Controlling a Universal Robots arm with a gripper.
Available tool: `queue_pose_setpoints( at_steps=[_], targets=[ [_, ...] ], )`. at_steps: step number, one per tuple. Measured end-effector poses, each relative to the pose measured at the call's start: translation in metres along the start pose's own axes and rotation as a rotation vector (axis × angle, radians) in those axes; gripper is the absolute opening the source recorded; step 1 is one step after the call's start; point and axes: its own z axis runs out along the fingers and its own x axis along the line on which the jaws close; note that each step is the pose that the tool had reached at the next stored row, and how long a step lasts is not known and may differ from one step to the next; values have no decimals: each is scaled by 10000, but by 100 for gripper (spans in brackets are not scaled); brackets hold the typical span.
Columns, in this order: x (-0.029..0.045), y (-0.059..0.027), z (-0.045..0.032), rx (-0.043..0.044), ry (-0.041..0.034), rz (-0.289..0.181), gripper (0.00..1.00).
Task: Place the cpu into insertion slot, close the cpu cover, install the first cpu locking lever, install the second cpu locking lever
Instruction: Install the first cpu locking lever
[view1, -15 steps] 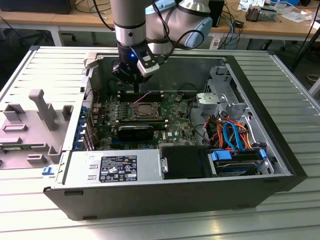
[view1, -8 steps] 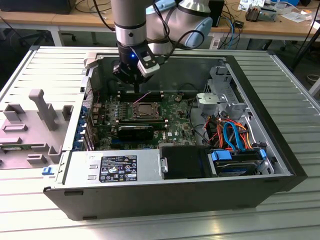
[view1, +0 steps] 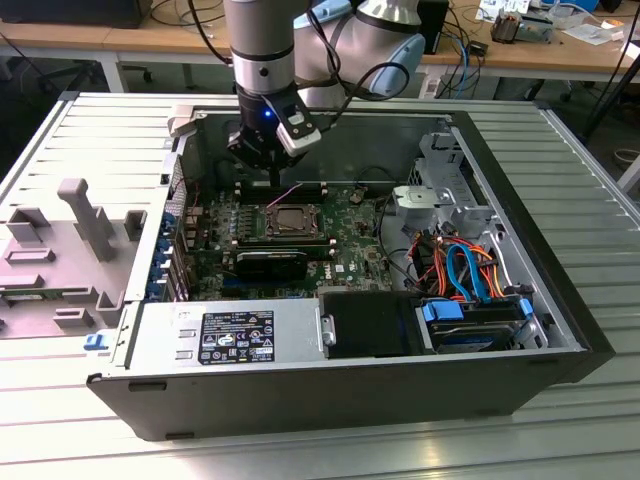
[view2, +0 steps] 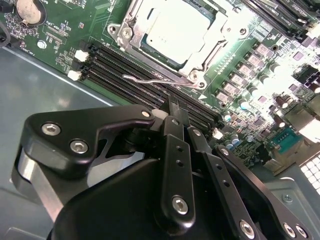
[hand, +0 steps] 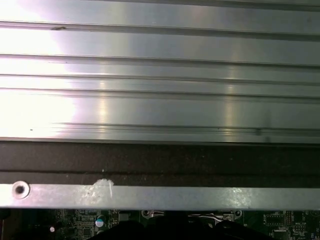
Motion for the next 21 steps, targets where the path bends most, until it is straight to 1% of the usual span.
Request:
queue_pose_setpoints(
  at_steps=[7, 8, 10, 12, 18, 21],
  targets=[
    [0, -1, 24, 21, 0, -4, 11],
    [-1, 0, 39, 36, 1, -8, 11],
    [-2, 0, 56, 111, 5, -51, 11],
    [-6, -1, 68, 156, 10, -138, 11],
    [-16, 2, 100, 145, 32, -661, 11],
    [-19, 3, 107, 139, 35, -748, 11]
  ],
)
